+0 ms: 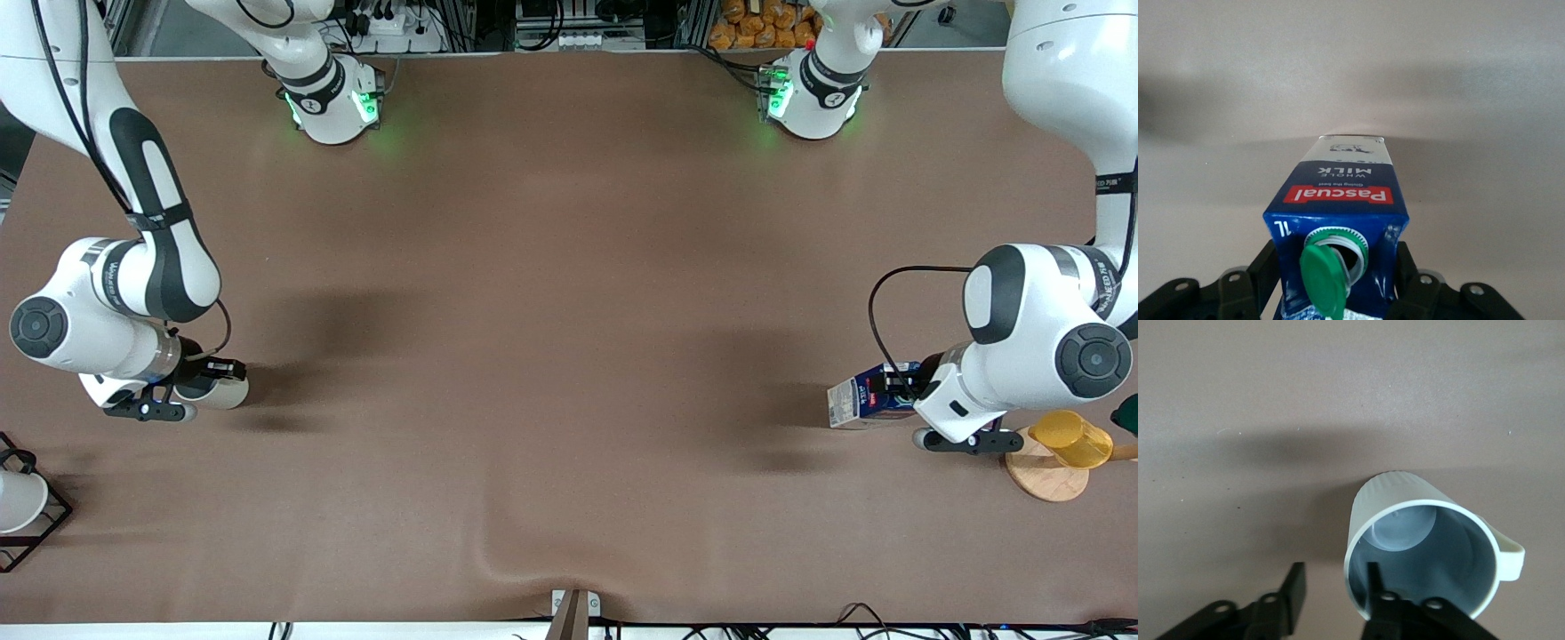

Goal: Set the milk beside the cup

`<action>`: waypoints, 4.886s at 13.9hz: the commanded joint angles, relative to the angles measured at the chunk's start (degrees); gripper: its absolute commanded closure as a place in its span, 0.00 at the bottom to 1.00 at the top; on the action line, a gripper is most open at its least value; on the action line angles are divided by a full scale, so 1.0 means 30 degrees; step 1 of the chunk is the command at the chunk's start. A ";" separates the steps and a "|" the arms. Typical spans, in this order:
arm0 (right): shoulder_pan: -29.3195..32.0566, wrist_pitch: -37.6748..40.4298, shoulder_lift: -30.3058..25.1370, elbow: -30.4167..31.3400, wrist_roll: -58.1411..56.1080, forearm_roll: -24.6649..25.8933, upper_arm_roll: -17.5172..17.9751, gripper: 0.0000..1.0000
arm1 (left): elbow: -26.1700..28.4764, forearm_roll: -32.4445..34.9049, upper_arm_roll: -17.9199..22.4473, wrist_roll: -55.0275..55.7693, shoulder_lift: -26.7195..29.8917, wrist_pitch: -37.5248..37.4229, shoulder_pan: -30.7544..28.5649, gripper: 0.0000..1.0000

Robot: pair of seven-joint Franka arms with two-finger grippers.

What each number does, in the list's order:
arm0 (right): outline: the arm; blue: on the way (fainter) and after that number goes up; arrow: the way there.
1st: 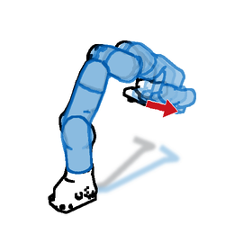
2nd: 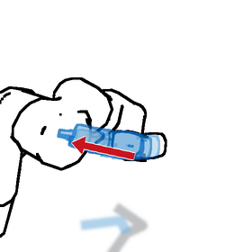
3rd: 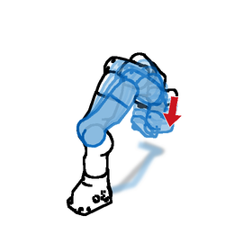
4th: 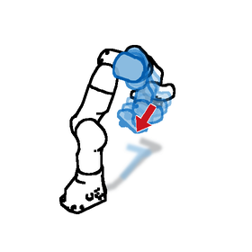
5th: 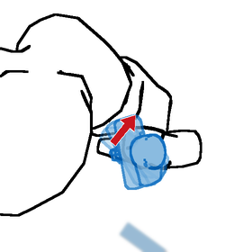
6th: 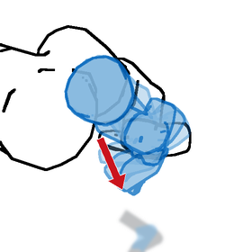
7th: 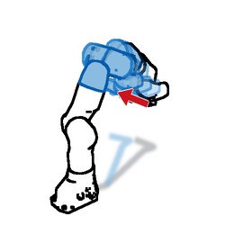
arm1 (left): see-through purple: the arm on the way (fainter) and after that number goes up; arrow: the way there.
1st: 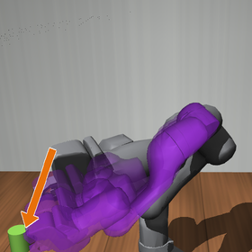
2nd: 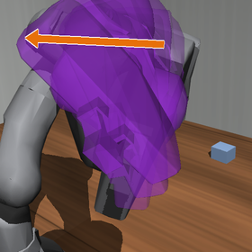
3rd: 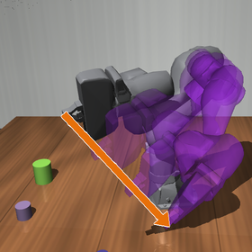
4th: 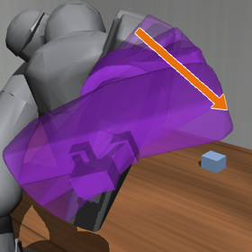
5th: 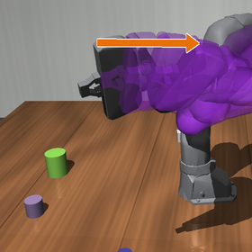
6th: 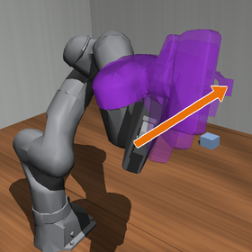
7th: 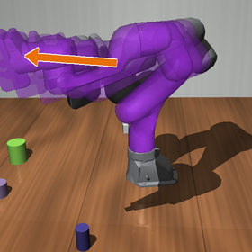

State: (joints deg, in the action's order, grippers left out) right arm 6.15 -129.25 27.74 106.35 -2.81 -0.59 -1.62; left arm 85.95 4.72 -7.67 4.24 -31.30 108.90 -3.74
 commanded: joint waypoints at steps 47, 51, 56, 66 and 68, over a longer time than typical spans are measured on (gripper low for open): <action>-1.0639 0.8132 0.0459 -1.0585 1.2630 0.0428 -0.0045 0.00 | -0.0642 -0.0636 -0.5525 0.7458 0.1939 -0.3488 0.1504 0.57; -0.7536 0.8220 -0.3523 -0.6309 0.8535 0.0490 -0.0075 0.00 | -0.1576 -0.0636 -0.5353 0.9889 0.1004 -0.3459 0.5572 0.58; -0.4428 1.3065 -0.6875 -0.6139 0.2911 0.0490 -0.0104 0.00 | -0.2338 -0.0548 -0.5235 1.1479 -0.0081 -0.2845 0.8857 0.58; -0.0706 1.6512 -0.8282 -0.9458 0.0234 0.0286 -0.0134 0.00 | -0.5884 -0.0548 -0.1544 1.3383 -0.2865 -0.1351 1.4282 0.62; -0.0644 1.6511 -0.8281 -0.9638 0.0147 0.0198 -0.0104 0.00 | -0.5974 -0.0664 -0.1544 1.3412 -0.3071 -0.0620 1.4312 0.62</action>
State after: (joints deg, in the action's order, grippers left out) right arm 2.70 -80.35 2.77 78.87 -1.81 0.30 -3.07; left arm 70.83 2.90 -13.06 43.56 -38.89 106.09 38.34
